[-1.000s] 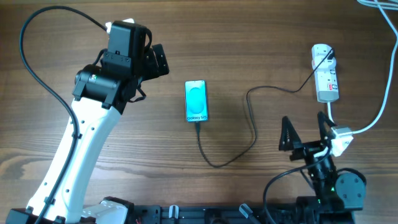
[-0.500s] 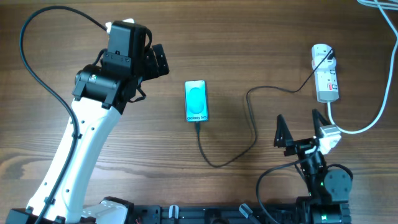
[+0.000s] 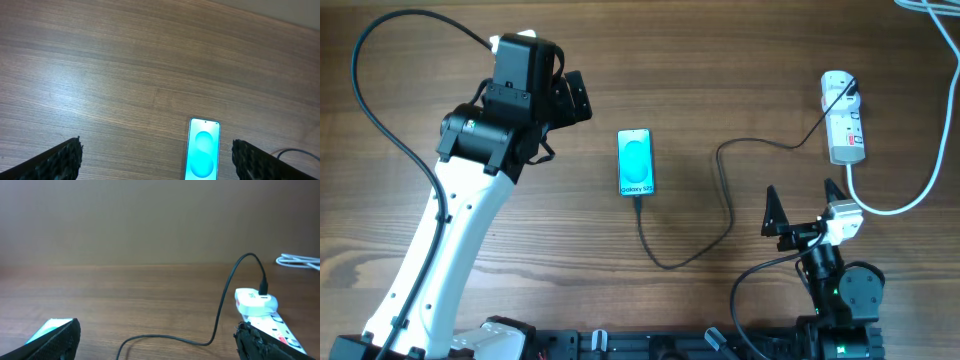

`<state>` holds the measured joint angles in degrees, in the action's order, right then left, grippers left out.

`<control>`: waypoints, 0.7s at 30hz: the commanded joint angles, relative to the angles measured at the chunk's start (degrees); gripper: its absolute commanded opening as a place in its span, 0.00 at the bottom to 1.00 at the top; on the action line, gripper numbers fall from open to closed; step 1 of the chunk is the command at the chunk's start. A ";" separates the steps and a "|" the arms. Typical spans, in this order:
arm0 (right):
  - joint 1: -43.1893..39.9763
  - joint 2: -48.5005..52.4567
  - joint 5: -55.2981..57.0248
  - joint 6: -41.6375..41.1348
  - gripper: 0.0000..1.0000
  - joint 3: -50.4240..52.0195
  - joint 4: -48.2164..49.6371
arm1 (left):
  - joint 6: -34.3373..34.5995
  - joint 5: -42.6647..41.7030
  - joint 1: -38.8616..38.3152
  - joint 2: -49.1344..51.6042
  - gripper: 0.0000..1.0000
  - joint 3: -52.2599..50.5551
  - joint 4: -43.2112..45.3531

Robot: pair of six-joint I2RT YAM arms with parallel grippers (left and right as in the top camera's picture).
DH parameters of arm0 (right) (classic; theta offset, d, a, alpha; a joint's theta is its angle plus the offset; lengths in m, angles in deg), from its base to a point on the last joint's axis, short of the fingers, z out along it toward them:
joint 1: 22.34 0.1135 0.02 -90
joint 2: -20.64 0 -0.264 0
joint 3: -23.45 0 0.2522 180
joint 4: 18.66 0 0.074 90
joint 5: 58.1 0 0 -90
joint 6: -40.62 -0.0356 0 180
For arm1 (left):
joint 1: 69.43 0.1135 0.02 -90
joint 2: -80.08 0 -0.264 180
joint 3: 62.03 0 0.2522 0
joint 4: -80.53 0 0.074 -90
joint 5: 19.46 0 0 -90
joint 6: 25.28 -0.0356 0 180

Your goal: Plug charger to phone and switch on socket

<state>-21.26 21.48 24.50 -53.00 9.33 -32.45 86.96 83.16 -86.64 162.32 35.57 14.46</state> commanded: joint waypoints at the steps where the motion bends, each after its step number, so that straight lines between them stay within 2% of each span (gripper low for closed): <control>1: -0.04 -0.66 1.51 4.24 1.00 0.04 -0.07 | 0.72 0.94 0.11 0.33 1.00 -0.15 0.15; 21: -0.02 -0.63 1.36 4.94 1.00 0.02 0.20 | 0.72 0.94 0.11 0.33 1.00 -0.15 0.15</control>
<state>-21.26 21.48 25.50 -49.05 9.33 -32.45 86.96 83.16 -86.64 162.32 35.57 14.46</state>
